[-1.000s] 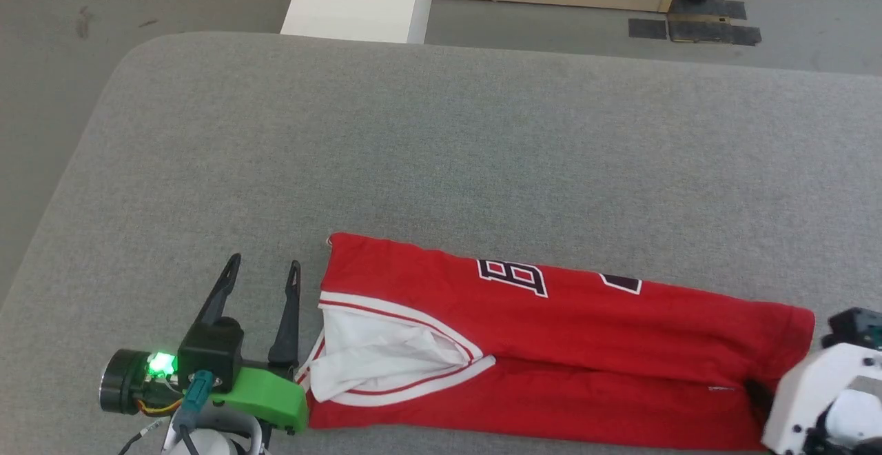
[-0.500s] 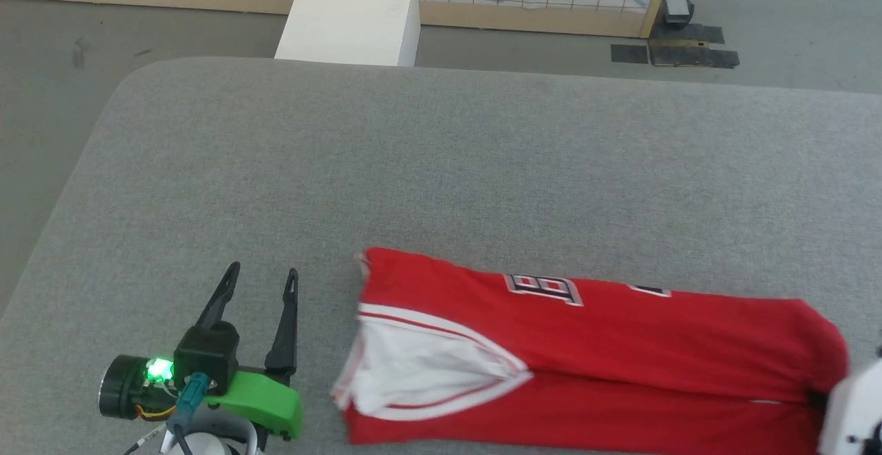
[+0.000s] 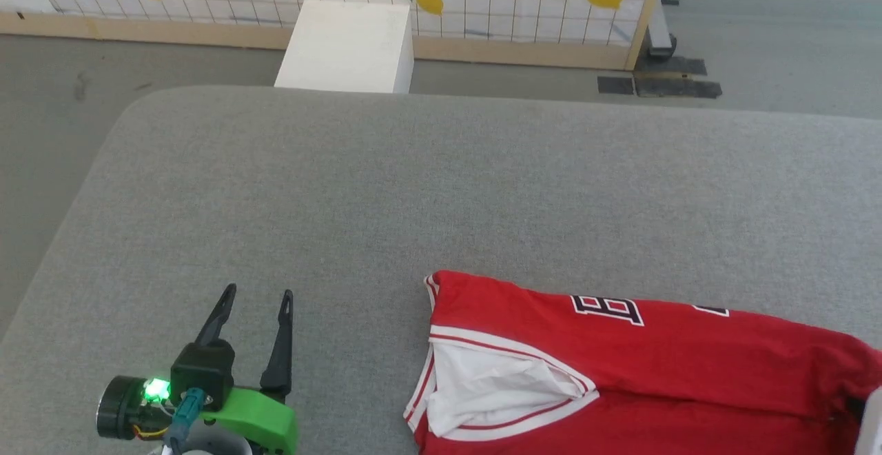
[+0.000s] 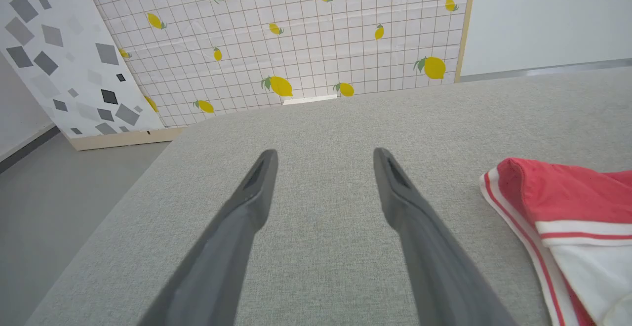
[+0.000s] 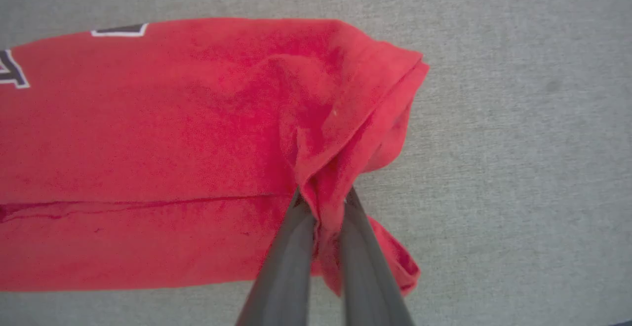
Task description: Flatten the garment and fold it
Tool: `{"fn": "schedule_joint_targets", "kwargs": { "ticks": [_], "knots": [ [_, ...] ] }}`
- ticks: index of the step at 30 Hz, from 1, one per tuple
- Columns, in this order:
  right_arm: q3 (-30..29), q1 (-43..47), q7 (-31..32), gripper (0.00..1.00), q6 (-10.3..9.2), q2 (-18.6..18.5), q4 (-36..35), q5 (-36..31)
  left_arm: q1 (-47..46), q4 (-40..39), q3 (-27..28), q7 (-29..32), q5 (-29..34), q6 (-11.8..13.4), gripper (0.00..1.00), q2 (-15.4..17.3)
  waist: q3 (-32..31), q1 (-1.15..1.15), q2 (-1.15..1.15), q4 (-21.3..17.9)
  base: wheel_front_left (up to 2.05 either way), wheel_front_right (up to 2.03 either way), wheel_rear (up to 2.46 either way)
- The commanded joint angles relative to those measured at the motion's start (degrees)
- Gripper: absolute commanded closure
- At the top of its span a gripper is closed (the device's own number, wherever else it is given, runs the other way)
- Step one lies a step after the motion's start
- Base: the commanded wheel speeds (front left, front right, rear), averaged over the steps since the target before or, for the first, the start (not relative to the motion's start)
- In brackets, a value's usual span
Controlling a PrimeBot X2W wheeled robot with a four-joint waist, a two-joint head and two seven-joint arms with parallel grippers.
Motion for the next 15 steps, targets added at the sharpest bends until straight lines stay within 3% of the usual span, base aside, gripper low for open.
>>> {"fn": "schedule_joint_targets", "kwargs": {
  "ticks": [1, 8, 15],
  "knots": [
    [1.4, 1.1, 0.9, 1.00, -0.08, 0.1, -1.3, 1.3, 1.0, 0.3, 0.2, -0.3, 0.4, -0.4, 0.00, -0.6, -1.2, 0.00, 0.00, -0.2, 0.00, 0.00, 0.00],
    [10.3, 3.8, 7.2, 1.00, -0.08, 0.3, -10.9, 6.4, 1.2, 0.9, 0.0, -0.3, 0.5, -1.1, 0.00, -1.1, -3.0, 0.00, 0.00, 0.5, 0.00, 0.00, 0.00],
    [16.1, 3.0, 12.8, 1.00, -0.08, 2.9, -18.7, 10.4, 0.3, 1.5, -0.6, -0.3, 1.0, -1.6, 0.00, -1.9, -3.1, 0.00, 0.00, 3.0, 0.00, 0.00, 0.00]
  ]
}}
